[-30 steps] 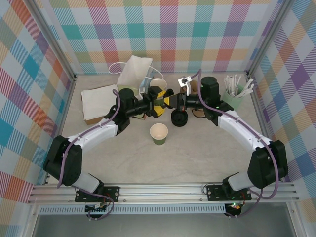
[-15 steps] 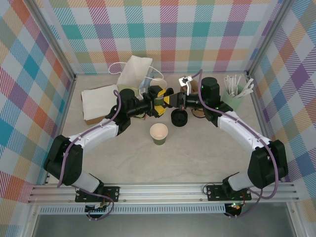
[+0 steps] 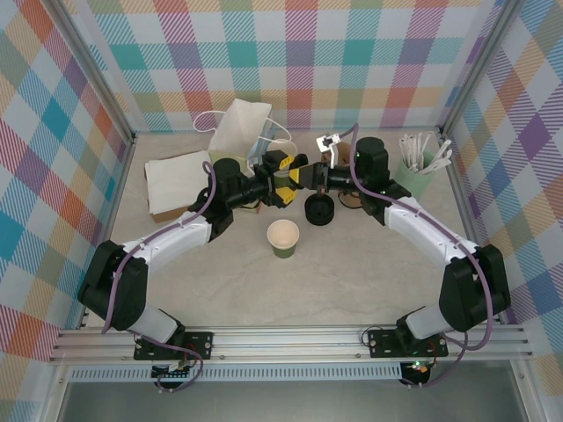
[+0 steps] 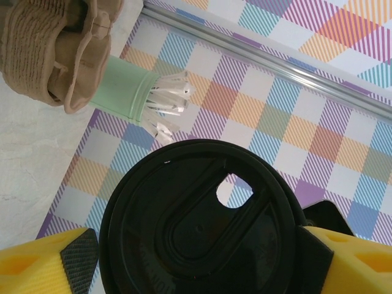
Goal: Pack the takeout coffee
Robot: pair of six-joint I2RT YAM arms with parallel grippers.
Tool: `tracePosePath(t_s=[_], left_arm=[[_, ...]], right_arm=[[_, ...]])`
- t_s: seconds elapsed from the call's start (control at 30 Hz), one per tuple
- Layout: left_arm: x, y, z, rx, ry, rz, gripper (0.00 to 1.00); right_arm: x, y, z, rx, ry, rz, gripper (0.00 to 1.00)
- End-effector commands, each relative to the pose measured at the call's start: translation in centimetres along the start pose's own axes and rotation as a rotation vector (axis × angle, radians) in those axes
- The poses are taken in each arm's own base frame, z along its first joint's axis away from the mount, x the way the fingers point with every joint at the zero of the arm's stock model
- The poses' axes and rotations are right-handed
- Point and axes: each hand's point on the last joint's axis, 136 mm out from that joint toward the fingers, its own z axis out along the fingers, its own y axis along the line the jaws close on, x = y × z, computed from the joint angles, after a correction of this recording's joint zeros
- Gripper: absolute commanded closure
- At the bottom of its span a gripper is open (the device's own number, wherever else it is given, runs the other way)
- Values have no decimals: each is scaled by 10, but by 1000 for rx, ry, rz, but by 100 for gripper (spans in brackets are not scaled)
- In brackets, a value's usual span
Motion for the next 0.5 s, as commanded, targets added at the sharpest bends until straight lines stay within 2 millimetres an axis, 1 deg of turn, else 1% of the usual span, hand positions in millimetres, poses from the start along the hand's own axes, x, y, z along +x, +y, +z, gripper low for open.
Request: tracePosePath(t_s=[0.0, 0.17, 0.37, 0.47], left_arm=[[28, -20, 4, 58, 87, 19, 16], [28, -20, 4, 60, 84, 23, 19], [26, -16, 3, 53, 75, 26, 23], [26, -16, 3, 50, 71, 29, 23]], right_arm=[[5, 6, 12, -42, 20, -5, 88], [9, 5, 15, -45, 35, 6, 87], [10, 5, 14, -40, 41, 11, 87], [11, 5, 13, -35, 45, 14, 85]])
